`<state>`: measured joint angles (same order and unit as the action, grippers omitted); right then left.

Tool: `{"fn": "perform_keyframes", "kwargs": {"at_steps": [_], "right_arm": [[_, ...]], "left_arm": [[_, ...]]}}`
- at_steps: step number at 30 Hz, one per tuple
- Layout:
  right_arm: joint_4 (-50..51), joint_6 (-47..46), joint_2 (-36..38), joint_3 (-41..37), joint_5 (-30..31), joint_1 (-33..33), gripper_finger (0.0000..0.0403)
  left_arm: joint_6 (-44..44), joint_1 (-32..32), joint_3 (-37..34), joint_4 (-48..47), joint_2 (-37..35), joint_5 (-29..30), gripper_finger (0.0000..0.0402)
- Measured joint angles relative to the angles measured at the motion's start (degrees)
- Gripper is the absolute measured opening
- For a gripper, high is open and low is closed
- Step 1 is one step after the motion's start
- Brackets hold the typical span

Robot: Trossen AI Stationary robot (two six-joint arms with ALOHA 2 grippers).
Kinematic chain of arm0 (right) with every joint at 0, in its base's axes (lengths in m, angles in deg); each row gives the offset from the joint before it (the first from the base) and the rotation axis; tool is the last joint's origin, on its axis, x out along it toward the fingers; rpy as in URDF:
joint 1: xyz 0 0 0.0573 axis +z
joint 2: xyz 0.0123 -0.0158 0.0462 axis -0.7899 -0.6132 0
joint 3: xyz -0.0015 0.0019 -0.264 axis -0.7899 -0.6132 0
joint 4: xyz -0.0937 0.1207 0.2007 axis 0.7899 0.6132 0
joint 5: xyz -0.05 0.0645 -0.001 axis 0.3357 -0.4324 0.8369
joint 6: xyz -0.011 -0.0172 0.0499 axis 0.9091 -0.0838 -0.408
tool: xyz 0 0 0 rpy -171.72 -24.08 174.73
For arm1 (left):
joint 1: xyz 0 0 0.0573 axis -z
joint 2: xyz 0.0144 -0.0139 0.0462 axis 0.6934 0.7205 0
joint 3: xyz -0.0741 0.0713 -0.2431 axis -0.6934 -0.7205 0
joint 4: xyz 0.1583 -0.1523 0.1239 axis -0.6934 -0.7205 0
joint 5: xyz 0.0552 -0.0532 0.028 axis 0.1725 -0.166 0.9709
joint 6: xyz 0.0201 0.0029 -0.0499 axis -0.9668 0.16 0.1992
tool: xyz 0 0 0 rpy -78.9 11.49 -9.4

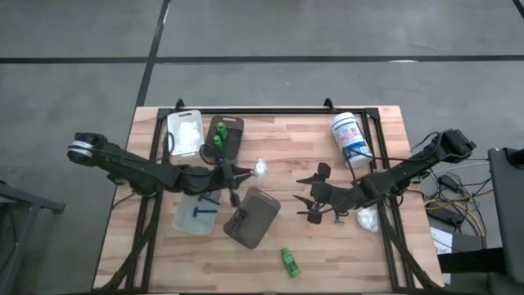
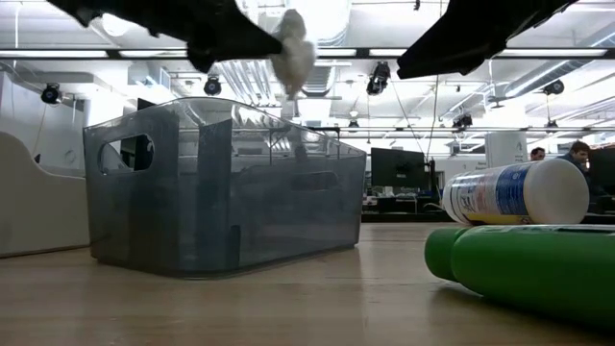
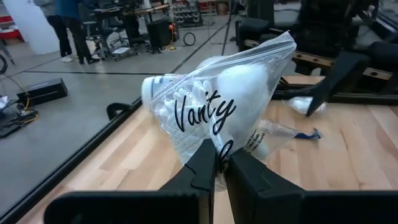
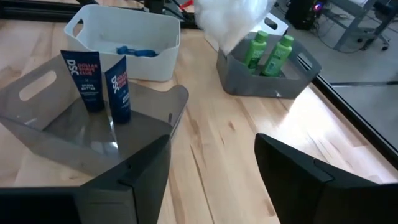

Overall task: Pick & Place Travel size toiletries
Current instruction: Put the cotton pack into the white bin

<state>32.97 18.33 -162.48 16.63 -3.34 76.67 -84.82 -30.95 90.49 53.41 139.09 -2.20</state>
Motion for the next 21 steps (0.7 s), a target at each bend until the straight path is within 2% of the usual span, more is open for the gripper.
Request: {"fn": "perform_keyframes", "kwargs": {"at_steps": [7, 12, 17, 21], "right_arm": [[0.66, 0.41, 1.65, -0.01, 0.0, 0.0, 0.0213], [2.27, 0.61, 3.53, 0.0, 0.04, -0.06, 0.0207], [5.18, 0.63, 5.95, -0.19, 0.04, -0.15, 0.0199], [6.85, 0.64, 7.87, -0.53, 0.07, -0.15, 0.0192]], "left_arm": [[1.11, -1.84, -6.3, 0.16, -9.79, 0.43, 0.0026], [1.2, -3.7, -10.74, 0.0, -16.5, 3.51, 0.0026], [2.9, -7.4, -14.33, -0.7, -22.43, 3.61, 0.0026], [5.21, -11.36, -15.38, -5.51, -26.09, 3.56, 0.0026]]}}
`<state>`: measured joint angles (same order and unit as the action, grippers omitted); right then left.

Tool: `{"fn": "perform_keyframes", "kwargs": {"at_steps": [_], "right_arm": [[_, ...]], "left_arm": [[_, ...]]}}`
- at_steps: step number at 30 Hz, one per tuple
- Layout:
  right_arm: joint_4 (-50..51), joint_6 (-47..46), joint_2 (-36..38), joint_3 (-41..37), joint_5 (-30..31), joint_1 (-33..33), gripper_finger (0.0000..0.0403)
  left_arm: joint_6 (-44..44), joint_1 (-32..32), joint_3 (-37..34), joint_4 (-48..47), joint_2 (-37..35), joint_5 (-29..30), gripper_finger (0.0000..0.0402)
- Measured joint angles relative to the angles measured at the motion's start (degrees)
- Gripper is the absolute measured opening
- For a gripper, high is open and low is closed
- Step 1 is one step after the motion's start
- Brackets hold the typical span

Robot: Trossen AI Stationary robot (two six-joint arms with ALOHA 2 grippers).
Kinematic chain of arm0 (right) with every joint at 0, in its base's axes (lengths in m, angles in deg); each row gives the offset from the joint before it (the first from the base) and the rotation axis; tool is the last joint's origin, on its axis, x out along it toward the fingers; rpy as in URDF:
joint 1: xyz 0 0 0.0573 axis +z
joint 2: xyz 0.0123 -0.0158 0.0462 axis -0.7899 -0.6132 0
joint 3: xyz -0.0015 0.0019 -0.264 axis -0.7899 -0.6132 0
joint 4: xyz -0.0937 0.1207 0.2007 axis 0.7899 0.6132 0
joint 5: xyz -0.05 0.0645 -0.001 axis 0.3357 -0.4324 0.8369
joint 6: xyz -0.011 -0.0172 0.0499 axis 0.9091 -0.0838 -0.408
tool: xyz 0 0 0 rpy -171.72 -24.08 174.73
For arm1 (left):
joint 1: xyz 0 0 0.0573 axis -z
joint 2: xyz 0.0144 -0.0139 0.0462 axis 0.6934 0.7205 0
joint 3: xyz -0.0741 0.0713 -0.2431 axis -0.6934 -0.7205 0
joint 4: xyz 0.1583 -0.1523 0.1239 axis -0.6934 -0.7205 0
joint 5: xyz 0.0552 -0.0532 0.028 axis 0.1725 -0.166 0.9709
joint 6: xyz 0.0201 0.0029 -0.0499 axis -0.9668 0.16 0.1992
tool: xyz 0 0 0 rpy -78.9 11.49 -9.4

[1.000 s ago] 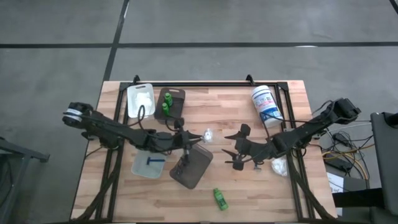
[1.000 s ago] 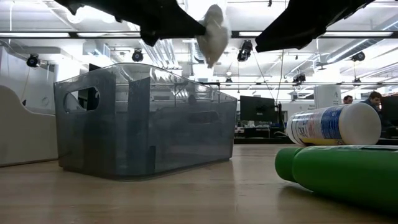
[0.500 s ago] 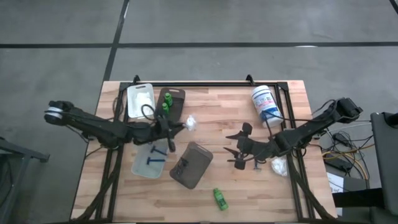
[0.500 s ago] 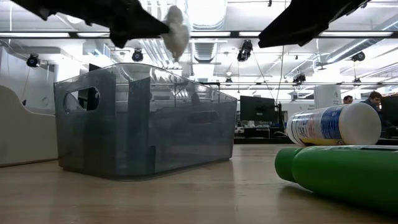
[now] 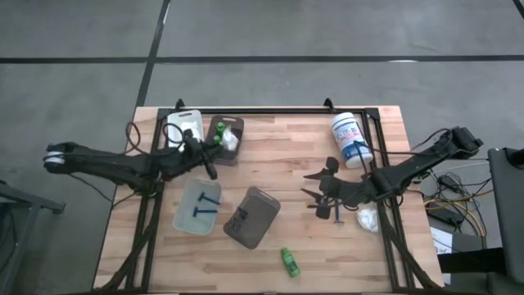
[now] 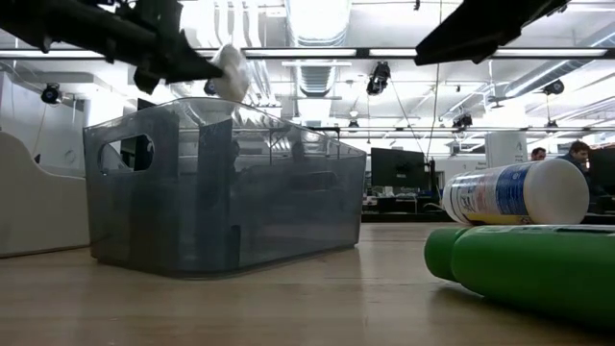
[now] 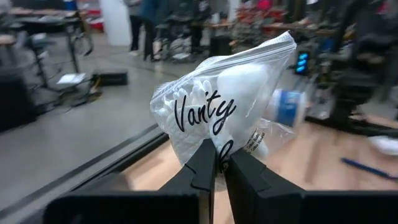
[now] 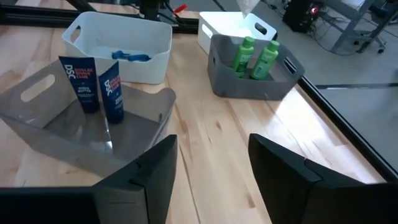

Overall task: Pick & Place Travel size toiletries
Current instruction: Put the cotton pack into the white bin

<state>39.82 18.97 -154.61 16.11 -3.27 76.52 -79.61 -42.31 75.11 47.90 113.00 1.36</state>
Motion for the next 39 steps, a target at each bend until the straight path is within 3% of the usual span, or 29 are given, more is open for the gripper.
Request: {"fn": "perform_keyframes", "kwargs": {"at_steps": [28, 39], "right_arm": [[1.37, -2.97, 6.64, -7.58, 0.48, -0.39, 0.0134], [-8.39, -1.72, 7.01, -13.12, 0.52, -0.39, 0.0109]], "left_arm": [[3.63, -26.28, -0.09, -21.32, -7.95, -1.78, 0.0025], [2.11, -30.77, -0.09, -25.29, -8.26, -0.06, 0.0025]]}}
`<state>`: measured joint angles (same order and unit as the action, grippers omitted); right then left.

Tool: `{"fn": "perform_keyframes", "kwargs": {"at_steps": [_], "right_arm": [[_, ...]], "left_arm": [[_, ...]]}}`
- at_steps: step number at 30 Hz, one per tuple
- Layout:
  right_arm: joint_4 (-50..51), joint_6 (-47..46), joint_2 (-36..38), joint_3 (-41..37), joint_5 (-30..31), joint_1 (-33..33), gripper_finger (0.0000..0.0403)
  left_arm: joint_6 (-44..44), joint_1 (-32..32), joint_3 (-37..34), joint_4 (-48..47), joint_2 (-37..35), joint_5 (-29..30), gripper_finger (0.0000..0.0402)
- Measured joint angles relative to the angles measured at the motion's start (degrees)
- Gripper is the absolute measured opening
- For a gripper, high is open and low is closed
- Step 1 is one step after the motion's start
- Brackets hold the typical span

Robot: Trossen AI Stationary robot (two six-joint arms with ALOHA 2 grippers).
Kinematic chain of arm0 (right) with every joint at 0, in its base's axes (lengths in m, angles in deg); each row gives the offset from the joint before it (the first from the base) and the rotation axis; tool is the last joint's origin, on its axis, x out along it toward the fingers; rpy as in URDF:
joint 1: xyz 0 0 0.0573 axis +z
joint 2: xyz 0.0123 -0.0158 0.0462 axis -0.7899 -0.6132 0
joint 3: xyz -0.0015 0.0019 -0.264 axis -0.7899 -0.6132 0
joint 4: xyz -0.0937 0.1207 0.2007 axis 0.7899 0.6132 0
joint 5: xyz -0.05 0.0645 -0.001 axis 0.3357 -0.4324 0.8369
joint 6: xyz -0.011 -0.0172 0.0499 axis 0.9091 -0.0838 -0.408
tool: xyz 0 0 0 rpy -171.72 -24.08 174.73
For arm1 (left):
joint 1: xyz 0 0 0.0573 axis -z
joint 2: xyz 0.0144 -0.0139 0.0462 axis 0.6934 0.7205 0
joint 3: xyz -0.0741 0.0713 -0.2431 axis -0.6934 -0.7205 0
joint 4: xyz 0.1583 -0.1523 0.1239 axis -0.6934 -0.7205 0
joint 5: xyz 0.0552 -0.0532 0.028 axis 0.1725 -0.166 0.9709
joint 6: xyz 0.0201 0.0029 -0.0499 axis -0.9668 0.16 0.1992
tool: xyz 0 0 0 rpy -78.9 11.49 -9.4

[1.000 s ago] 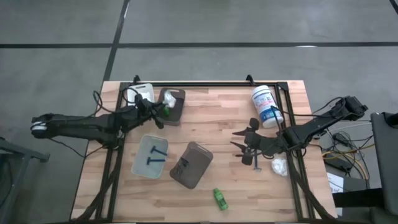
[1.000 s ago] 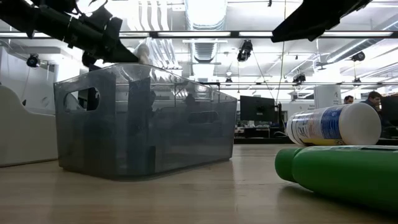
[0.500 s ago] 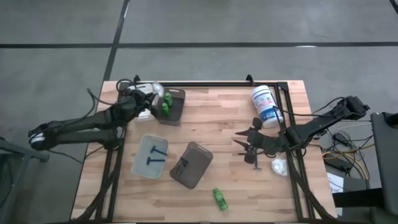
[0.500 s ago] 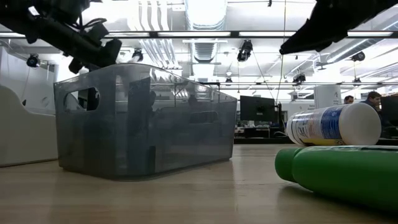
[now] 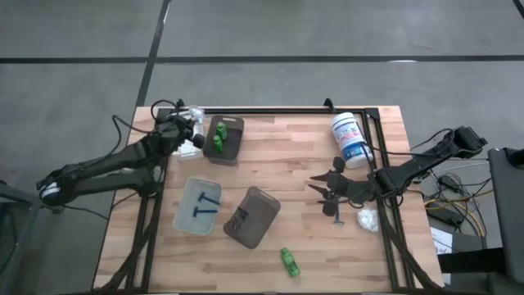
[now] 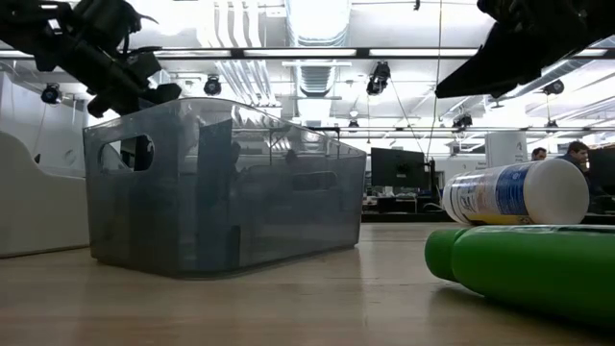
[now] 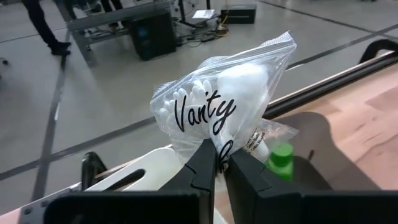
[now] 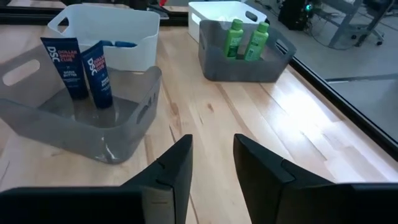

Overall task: Pick & Place Travel size toiletries
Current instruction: Put the cotton pack into the white bin

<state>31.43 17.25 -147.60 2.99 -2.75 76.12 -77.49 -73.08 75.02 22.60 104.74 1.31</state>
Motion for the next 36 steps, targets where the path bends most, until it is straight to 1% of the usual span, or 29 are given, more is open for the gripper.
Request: {"fn": "perform_keyframes", "kwargs": {"at_steps": [3, 9, 17, 24, 30, 36], "right_arm": [[-0.1, -0.02, 0.0, -0.2, 0.0, 0.0, 0.0103], [-0.23, 0.0, 0.0, -0.2, -0.01, 0.0, 0.0087], [-0.3, -0.13, 0.0, -0.2, -0.02, 0.04, 0.0067], [-0.3, -0.68, 0.0, -0.2, -0.02, 0.02, 0.0059], [-0.42, -0.84, 0.0, -0.2, -0.02, 0.02, 0.0069], [-0.41, -1.55, -0.02, -0.2, -0.02, 0.0, 0.0095]], "left_arm": [[-0.07, -0.51, 0.0, -1.17, 0.0, 1.04, 0.0025], [0.16, -1.11, -0.83, -4.11, 0.19, 1.1, 0.0025], [2.1, -1.11, -5.09, -5.01, 0.81, 1.03, 0.0025], [2.44, -1.08, -7.18, -5.7, 0.79, 0.86, 0.0026], [2.45, -1.08, -7.61, -5.71, 0.79, 0.85, 0.0031], [3.39, -1.11, -7.67, -5.77, 0.79, 1.23, 0.0067]]}}
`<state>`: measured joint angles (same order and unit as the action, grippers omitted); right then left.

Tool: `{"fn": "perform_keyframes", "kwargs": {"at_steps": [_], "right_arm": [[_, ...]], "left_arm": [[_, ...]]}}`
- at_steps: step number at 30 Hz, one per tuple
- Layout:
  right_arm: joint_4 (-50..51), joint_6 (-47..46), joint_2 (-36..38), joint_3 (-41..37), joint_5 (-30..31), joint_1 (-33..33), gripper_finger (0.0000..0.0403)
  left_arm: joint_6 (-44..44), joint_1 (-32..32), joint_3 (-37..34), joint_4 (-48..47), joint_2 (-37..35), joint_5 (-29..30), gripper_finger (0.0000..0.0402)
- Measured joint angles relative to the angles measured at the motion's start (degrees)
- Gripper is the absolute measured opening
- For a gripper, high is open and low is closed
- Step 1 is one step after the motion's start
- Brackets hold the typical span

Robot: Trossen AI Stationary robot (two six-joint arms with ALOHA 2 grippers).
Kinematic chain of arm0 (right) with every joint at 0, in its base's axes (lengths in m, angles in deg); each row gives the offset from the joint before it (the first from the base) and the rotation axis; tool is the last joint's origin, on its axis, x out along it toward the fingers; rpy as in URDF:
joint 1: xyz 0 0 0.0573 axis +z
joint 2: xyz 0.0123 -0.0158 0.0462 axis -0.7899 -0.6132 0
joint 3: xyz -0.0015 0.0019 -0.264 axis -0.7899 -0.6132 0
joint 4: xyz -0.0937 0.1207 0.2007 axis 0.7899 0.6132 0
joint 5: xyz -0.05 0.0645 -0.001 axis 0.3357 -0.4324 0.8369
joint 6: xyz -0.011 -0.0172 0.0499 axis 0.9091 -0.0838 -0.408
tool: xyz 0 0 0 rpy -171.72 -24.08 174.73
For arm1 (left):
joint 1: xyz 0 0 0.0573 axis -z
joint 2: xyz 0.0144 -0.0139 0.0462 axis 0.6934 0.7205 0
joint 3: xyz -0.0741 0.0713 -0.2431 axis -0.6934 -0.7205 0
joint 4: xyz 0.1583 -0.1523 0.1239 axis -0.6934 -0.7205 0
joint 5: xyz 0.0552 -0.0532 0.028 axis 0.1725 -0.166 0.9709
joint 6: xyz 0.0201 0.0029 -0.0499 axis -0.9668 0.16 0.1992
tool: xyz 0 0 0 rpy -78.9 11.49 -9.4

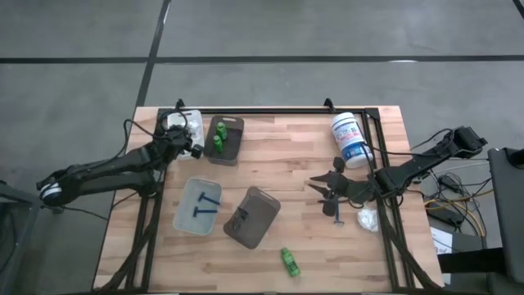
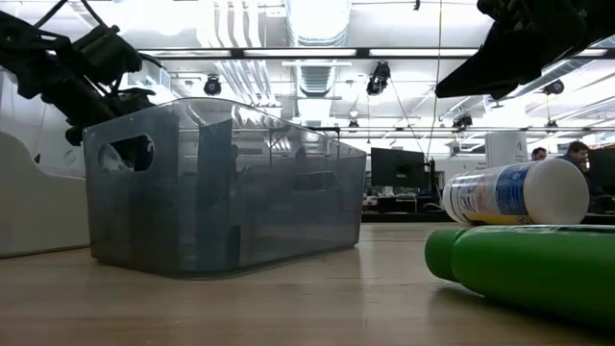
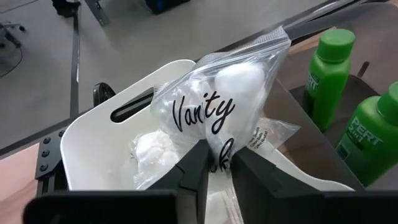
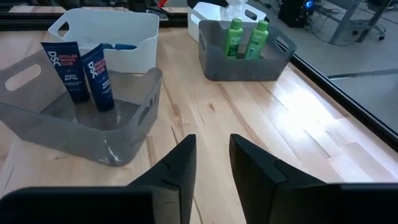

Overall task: Pick & Place Travel size toiletries
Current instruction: Put the cotton pack into the white bin

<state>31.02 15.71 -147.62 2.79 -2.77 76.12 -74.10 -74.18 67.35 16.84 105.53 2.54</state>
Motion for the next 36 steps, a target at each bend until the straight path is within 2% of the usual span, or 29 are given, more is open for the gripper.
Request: {"fn": "perform_keyframes", "kwargs": {"at_steps": [10, 17, 28, 36], "right_arm": [[0.0, 0.04, -0.01, 0.0, 0.0, 0.0, 0.0132], [0.04, 0.04, -0.04, 0.0, 0.0, 0.0, 0.0153], [0.07, 0.06, -0.04, 0.0, -0.02, 0.0, 0.018], [0.07, 0.06, -0.04, 0.0, -0.01, 0.0, 0.019]], "left_arm": [[2.15, 0.0, 3.72, -8.03, -0.02, 0.89, 0.0128], [2.91, 0.0, 5.27, -9.49, -0.12, 1.22, 0.0157], [2.3, 0.0, 5.9, -7.58, -1.89, 1.1, 0.0163], [1.16, 0.0, 5.9, -3.3, -3.64, -1.9, 0.0163]]}}
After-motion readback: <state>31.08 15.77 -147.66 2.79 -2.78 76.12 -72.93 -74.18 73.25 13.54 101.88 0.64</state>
